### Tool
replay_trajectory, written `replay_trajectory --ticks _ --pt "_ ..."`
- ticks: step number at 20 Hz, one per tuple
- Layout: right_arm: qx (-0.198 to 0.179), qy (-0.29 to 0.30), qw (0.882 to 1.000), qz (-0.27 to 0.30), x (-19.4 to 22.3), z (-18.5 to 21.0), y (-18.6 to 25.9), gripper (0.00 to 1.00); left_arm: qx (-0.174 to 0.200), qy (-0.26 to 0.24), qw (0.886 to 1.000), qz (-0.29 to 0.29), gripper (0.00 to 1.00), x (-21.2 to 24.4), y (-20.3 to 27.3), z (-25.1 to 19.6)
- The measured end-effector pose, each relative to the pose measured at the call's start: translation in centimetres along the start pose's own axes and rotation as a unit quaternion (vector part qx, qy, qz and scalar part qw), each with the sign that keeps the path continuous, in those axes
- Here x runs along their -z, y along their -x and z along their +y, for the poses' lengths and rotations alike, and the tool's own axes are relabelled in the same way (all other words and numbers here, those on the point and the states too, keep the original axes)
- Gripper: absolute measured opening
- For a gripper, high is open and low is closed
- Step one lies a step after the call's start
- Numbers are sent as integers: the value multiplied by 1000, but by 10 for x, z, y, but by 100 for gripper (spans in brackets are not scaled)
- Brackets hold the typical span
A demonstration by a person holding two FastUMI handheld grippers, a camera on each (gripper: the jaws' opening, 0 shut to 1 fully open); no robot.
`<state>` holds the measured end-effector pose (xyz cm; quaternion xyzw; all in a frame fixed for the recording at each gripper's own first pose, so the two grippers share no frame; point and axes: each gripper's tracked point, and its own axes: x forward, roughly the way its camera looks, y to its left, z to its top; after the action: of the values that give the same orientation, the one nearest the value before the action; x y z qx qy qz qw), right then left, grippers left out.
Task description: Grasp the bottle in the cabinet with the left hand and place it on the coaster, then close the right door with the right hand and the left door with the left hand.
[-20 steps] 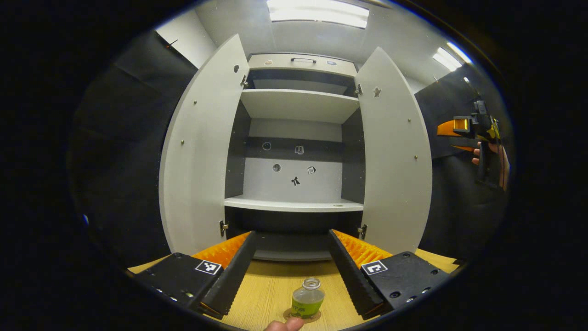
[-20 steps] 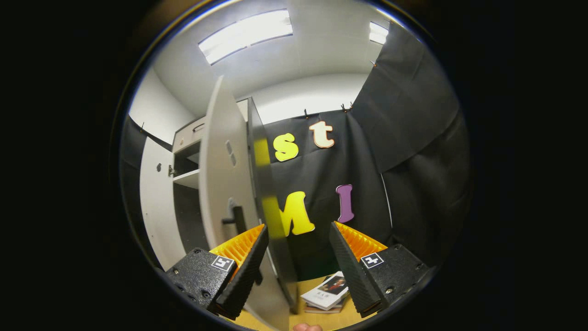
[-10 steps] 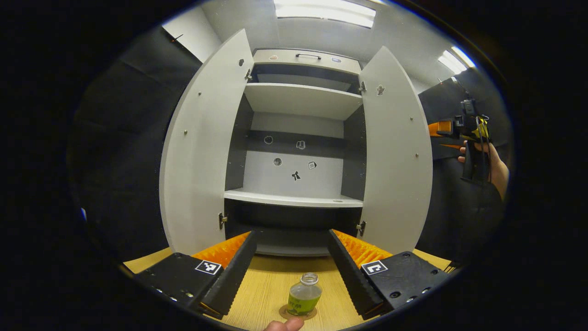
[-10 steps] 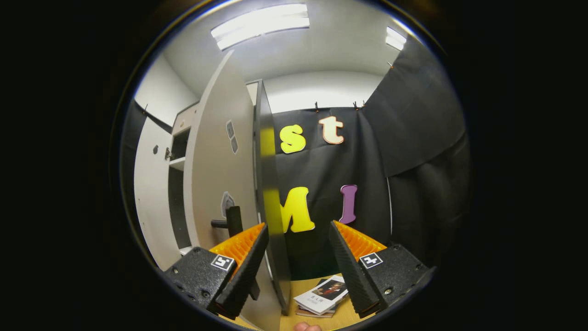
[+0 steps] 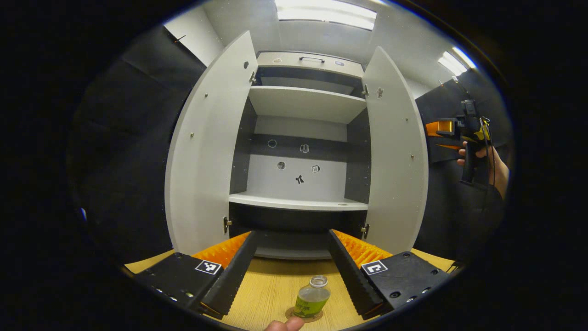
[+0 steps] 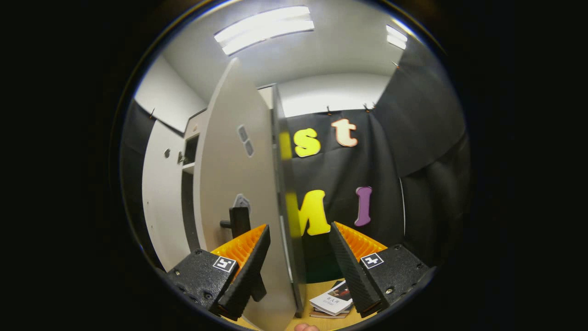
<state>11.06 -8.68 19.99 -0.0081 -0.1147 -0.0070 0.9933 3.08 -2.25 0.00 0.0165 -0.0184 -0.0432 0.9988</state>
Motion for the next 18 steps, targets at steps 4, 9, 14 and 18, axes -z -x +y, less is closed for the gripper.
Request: replay_trajectory --ticks 4,9,14,18 --pt "-19 14 1000 1 5 35 -9 81 -12 1 1000 -4 94 -1 5 8" --pt "-51 -27 998 4 12 59 -25 81 -42 1 999 -2 95 1 14 26" --pt "-90 -28 996 3 17 90 -40 81 -54 -6 998 -5 95 -3 18 34" --pt "-92 -31 995 -8 14 94 -35 83 -61 -1 998 -2 95 -2 22 35"
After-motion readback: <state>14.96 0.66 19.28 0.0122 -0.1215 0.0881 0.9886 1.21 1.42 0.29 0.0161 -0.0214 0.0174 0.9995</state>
